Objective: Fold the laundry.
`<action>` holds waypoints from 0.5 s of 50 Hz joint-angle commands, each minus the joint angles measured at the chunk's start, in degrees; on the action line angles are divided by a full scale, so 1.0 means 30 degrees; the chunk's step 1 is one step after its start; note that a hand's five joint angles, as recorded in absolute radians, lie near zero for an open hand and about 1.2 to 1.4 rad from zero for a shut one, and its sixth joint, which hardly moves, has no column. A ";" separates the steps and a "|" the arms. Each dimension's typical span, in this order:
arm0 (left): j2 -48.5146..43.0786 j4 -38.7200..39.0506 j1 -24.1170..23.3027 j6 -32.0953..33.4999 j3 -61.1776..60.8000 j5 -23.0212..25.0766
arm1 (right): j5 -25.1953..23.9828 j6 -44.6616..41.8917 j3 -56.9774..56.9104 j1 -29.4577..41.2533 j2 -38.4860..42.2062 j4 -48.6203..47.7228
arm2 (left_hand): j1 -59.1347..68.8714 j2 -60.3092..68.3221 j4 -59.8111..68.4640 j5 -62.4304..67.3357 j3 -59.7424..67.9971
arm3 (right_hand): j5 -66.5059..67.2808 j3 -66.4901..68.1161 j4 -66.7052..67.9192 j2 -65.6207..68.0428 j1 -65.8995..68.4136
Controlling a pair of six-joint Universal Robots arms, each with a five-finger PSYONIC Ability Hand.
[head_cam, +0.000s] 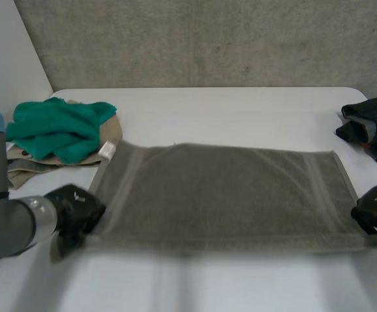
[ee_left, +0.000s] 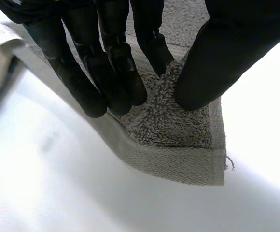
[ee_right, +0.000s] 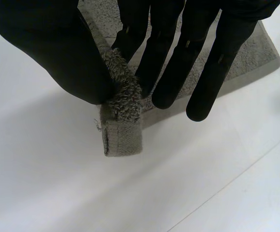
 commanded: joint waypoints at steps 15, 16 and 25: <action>-0.7821 0.1972 -0.2753 -0.1581 1.2539 -0.2685 | 0.1181 0.6337 -0.5592 0.1875 0.5340 -0.6752 | 0.4710 0.3819 0.3840 0.4499 0.3953 | 0.4107 0.3929 0.3784 0.4129 0.4954; -0.8816 0.1944 -0.2929 -0.1522 1.3770 -0.3037 | 0.1270 0.6397 -0.6060 0.2080 0.5809 -0.7279 | 0.4710 0.3819 0.3840 0.4499 0.3953 | 0.4107 0.3929 0.3784 0.4129 0.4954; -1.2721 0.1768 -0.3165 -0.1053 1.9140 -0.4446 | 0.1973 0.7129 -0.8670 0.2901 0.8507 -1.0651 | 0.4710 0.3819 0.3840 0.4499 0.3953 | 0.4107 0.3929 0.3784 0.4129 0.4954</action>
